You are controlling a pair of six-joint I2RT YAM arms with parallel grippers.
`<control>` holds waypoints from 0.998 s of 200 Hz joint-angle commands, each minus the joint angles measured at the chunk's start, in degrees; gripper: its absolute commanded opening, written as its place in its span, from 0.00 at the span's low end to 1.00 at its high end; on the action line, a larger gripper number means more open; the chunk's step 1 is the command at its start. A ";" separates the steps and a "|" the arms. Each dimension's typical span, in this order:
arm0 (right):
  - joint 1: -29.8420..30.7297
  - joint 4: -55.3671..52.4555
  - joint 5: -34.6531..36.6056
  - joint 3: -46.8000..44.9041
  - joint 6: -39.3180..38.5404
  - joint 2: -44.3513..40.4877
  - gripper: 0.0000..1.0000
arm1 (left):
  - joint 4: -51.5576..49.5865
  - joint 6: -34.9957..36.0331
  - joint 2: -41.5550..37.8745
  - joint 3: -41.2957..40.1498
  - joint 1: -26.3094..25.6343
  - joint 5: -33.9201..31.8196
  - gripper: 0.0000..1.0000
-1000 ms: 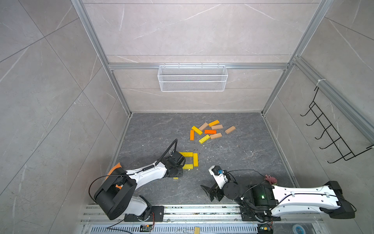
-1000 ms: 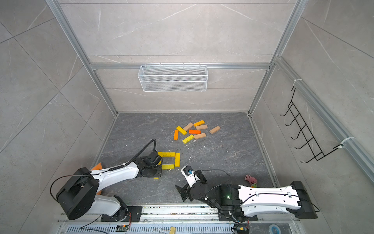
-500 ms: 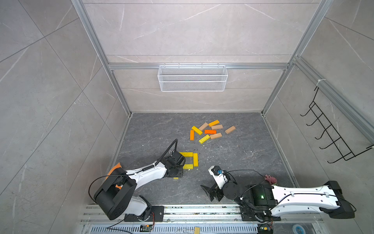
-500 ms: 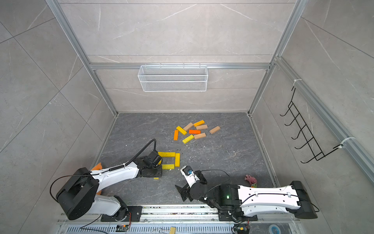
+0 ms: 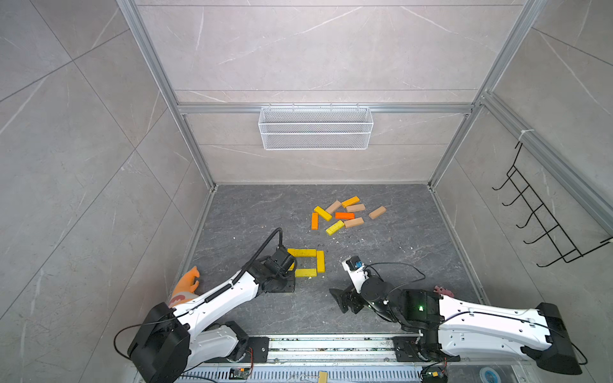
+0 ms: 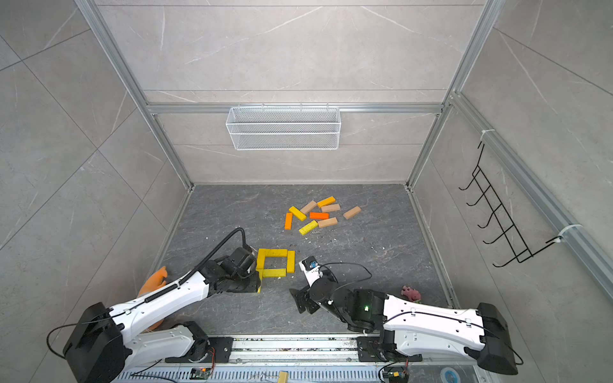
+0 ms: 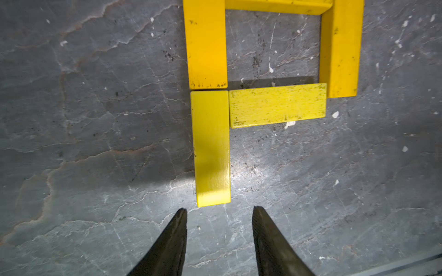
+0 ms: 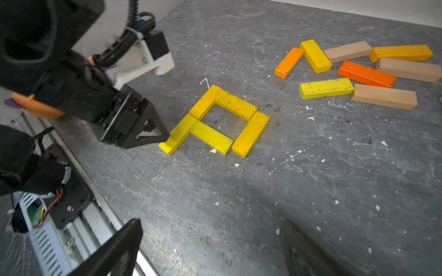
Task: Assemble the number 8 with building blocks
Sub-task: Assemble the building block at the center of the board, then pick up the building block from the center of the board.
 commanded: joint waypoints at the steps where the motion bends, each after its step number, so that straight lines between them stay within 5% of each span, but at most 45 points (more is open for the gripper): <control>1: -4.37 1.41 -7.91 3.72 -2.06 1.81 0.92 | -4.95 0.26 -2.88 3.80 -0.16 0.98 0.48; 200: -39.24 3.56 -32.71 14.83 -1.07 14.79 0.91 | -5.86 7.63 6.97 23.73 -0.17 4.19 0.48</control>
